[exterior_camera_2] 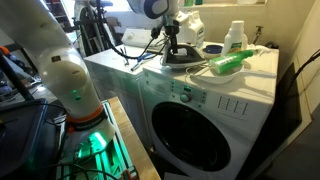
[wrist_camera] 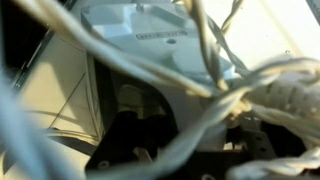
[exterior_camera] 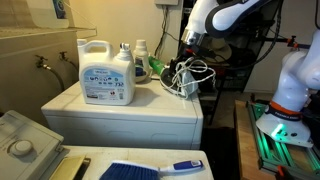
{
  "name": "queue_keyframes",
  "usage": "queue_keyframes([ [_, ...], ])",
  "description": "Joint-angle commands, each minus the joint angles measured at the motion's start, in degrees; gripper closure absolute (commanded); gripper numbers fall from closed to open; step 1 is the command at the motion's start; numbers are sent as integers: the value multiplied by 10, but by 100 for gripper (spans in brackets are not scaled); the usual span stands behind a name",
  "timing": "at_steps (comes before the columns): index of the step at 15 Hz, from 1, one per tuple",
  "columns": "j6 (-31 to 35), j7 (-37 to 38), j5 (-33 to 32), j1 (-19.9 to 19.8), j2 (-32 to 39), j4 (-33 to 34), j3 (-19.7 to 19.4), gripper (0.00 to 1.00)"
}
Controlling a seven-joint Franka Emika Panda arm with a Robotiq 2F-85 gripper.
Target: Put the iron in a lying position
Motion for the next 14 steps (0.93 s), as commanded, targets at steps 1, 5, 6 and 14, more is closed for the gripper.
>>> queue_keyframes([
  [1, -39, 39, -55, -3, -13, 23, 22, 97],
  [5, -40, 57, -80, 6, -11, 39, 40, 98],
  [6, -34, 59, -81, 8, -8, 39, 44, 98],
  [14, 4, 48, -10, 23, 16, 22, 34, 100],
])
